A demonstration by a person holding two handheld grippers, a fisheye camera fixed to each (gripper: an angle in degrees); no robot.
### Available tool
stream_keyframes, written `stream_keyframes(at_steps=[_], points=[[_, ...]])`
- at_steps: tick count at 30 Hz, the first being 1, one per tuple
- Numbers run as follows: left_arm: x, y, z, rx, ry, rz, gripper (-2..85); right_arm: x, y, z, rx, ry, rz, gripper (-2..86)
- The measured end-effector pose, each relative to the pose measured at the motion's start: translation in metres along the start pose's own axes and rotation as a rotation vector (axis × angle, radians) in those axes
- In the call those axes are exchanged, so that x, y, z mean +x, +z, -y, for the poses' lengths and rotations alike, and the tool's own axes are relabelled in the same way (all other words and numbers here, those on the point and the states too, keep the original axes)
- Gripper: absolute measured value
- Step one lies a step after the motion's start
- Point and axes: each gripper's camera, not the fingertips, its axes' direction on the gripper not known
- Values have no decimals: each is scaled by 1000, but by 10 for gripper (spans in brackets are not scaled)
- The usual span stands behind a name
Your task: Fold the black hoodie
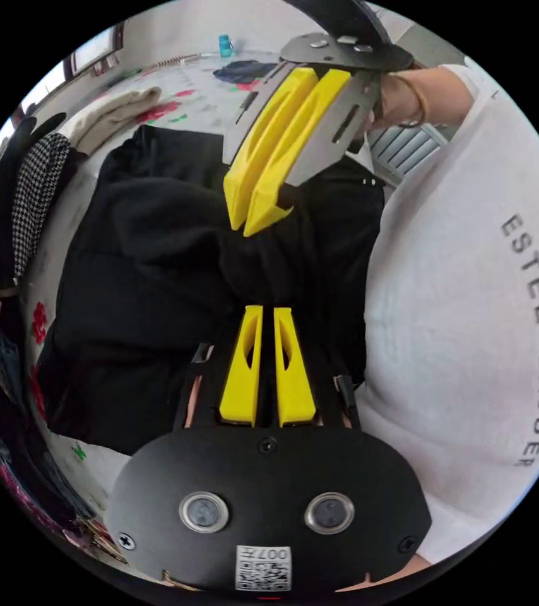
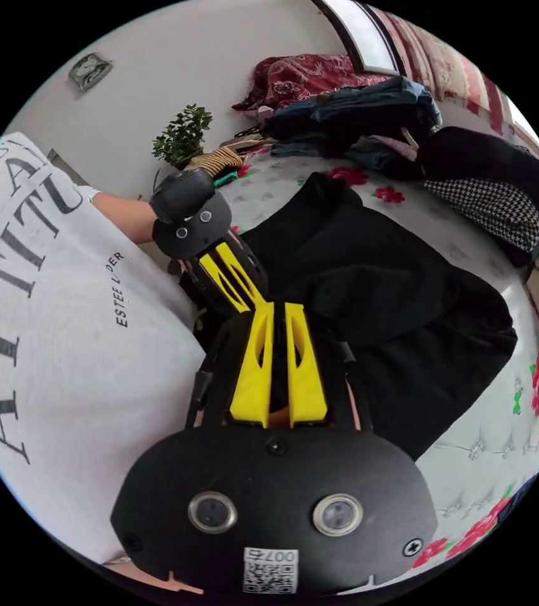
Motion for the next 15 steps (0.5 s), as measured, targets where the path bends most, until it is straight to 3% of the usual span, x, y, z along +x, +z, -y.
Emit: stream_keyframes(at_steps=[1,3,6,10,13,15], points=[[0,-3,-3,51,2,6,17,10,35,-2,-114,38,-8,6],[-18,-8,-2,56,-88,-51,3,15,24,-11,57,56,8,2],[-35,-31,-17,142,-207,-66,-6,32,7,-3,17,126,89,0],[-41,-59,-62,204,-382,10,-5,43,-56,-32,193,271,68,7],[-40,-76,-131,242,-632,70,8,47,-89,-83,239,431,-8,29],[-30,-75,-206,229,-908,110,36,48,-100,-124,229,552,-60,43]])
